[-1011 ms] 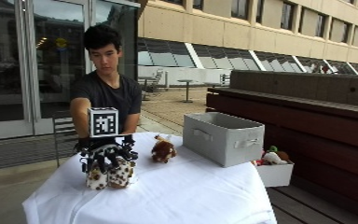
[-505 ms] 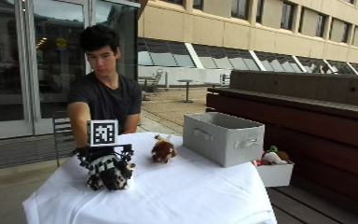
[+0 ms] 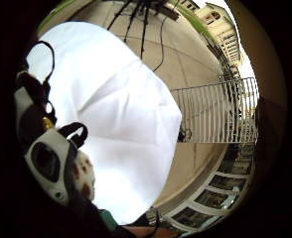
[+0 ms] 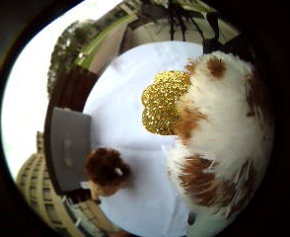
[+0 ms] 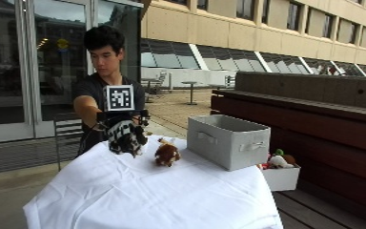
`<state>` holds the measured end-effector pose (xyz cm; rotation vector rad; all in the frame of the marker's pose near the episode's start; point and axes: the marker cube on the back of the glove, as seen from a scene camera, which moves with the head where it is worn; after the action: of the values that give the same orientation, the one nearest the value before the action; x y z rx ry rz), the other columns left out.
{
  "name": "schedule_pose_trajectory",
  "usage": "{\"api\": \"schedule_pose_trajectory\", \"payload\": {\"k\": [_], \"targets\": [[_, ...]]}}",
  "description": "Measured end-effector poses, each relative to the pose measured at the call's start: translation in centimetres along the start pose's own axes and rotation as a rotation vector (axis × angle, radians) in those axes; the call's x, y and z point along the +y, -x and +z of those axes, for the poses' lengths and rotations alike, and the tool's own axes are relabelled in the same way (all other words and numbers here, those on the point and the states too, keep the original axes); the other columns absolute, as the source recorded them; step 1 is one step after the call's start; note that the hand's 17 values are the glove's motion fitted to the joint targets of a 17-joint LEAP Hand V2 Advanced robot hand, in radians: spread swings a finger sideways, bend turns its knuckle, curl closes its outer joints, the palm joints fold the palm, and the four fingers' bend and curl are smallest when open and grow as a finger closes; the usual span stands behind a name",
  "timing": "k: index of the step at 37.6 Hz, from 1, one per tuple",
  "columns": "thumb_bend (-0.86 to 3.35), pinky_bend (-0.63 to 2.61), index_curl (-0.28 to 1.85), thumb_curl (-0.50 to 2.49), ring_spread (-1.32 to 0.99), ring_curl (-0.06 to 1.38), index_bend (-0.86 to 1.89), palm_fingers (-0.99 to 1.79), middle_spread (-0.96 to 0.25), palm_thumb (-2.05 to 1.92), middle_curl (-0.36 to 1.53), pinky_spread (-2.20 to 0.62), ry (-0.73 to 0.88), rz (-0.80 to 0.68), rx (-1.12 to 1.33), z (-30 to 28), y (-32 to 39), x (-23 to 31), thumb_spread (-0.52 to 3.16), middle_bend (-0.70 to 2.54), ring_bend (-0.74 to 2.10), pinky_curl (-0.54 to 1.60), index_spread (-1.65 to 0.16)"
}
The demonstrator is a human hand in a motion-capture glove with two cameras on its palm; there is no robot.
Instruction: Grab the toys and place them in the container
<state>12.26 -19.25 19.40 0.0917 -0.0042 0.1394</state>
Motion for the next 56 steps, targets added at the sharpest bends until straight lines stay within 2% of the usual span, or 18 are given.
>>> {"api": "schedule_pose_trajectory", "payload": {"k": [3, 14, 22, 32, 41, 46, 47, 48, 51, 56], "targets": [[0.24, 0.88, 0.35, 0.59, -0.37, 0.44, 0.17, 1.06, -0.34, 0.72, 0.55, -0.47, -0.051, -0.012, -0.003, -3.9, 1.8, -0.4, 0.46, 0.79, 1.21, 0.33, -0.33], [0.17, 0.93, 0.30, 0.65, -0.40, 0.44, 0.11, 1.01, -0.39, 0.67, 0.53, -0.46, -0.158, -0.118, -0.023, -20.7, 11.2, 0.6, 0.54, 0.67, 1.22, 0.36, -0.35], [0.14, 0.93, 0.27, 0.69, -0.41, 0.45, 0.11, 1.01, -0.41, 0.66, 0.54, -0.45, -0.224, -0.187, -0.083, -27.3, 22.2, 3.8, 0.59, 0.63, 1.22, 0.36, -0.36], [0.10, 0.92, 0.23, 0.73, -0.41, 0.45, 0.11, 1.02, -0.43, 0.66, 0.55, -0.45, -0.189, -0.303, -0.107, -27.5, 35.7, 9.4, 0.65, 0.61, 1.21, 0.36, -0.36], [0.07, 0.91, 0.19, 0.76, -0.41, 0.44, 0.11, 1.02, -0.43, 0.65, 0.56, -0.45, -0.127, -0.345, -0.149, -24.0, 42.1, 11.5, 0.70, 0.57, 1.20, 0.36, -0.36], [-0.03, 0.94, 0.16, 0.73, -0.40, 0.45, 0.08, 0.98, -0.41, 0.52, 0.56, -0.44, 0.016, -0.378, -0.242, -21.5, 43.2, 11.5, 0.81, 0.53, 1.21, 0.37, -0.34], [-0.04, 0.95, 0.15, 0.71, -0.40, 0.44, 0.06, 0.93, -0.39, 0.49, 0.55, -0.43, 0.048, -0.387, -0.262, -21.2, 43.4, 11.6, 0.86, 0.51, 1.20, 0.38, -0.34], [-0.15, 1.04, 0.12, 0.64, -0.37, 0.43, -0.03, 0.71, -0.33, 0.29, 0.52, -0.40, 0.073, -0.394, -0.279, -21.0, 43.5, 11.8, 0.92, 0.38, 1.19, 0.41, -0.32], [-0.24, 1.25, 0.10, 0.54, -0.30, 0.45, -0.07, 0.26, -0.20, -0.09, 0.51, -0.34, 0.078, -0.414, -0.287, -20.8, 43.2, 11.8, 0.89, 0.25, 1.14, 0.48, -0.29], [-0.17, 1.37, 0.07, 0.45, -0.23, 0.39, 0.03, 0.19, -0.10, -0.19, 0.49, -0.25, -0.007, -0.448, -0.195, -21.5, 40.5, 10.8, 0.88, 0.25, 1.06, 0.48, -0.29]]}}
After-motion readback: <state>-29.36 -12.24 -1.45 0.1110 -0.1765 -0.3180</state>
